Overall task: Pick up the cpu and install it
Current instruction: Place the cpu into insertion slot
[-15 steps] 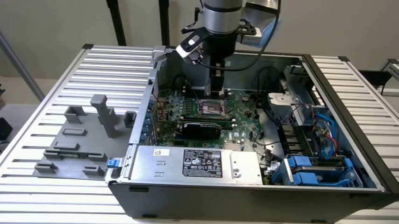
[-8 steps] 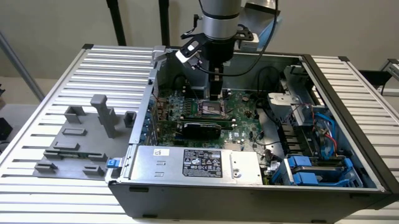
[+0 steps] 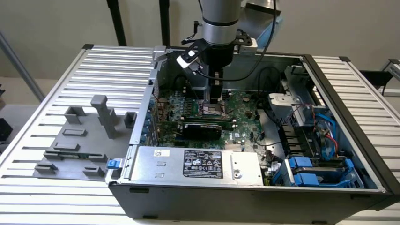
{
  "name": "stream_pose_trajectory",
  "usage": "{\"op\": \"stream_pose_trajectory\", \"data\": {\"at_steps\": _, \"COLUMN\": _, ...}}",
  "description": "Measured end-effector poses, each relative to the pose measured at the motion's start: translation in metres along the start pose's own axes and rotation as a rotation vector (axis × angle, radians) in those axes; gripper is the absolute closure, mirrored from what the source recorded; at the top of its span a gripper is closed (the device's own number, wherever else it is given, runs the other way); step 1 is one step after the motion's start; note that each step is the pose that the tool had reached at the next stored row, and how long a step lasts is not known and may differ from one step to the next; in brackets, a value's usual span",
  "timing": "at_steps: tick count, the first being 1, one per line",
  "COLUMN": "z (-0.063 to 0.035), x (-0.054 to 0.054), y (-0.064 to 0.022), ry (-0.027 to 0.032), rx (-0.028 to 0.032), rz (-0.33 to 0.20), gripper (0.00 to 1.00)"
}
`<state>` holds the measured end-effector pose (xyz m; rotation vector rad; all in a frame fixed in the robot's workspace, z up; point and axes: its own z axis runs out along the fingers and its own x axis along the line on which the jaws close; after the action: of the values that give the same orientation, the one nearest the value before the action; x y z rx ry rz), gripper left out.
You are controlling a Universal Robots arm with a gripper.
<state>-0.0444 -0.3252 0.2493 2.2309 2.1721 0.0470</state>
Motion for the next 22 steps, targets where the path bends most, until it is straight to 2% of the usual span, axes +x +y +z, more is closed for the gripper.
{"op": "stream_pose_trajectory", "data": {"at_steps": 7, "z": 0.0126, "x": 0.002, "y": -0.0004, "ry": 0.0009, "rx": 0.0001, "rz": -0.001, "gripper": 0.45}}
{"op": "stream_pose_trajectory", "data": {"at_steps": 13, "z": 0.0229, "x": 0.002, "y": -0.0009, "ry": 0.0039, "rx": 0.0001, "rz": -0.003, "gripper": 0.45}}
{"op": "stream_pose_trajectory", "data": {"at_steps": 22, "z": 0.0348, "x": 0.002, "y": -0.0011, "ry": 0.0054, "rx": 0.0002, "rz": -0.005, "gripper": 0.45}}
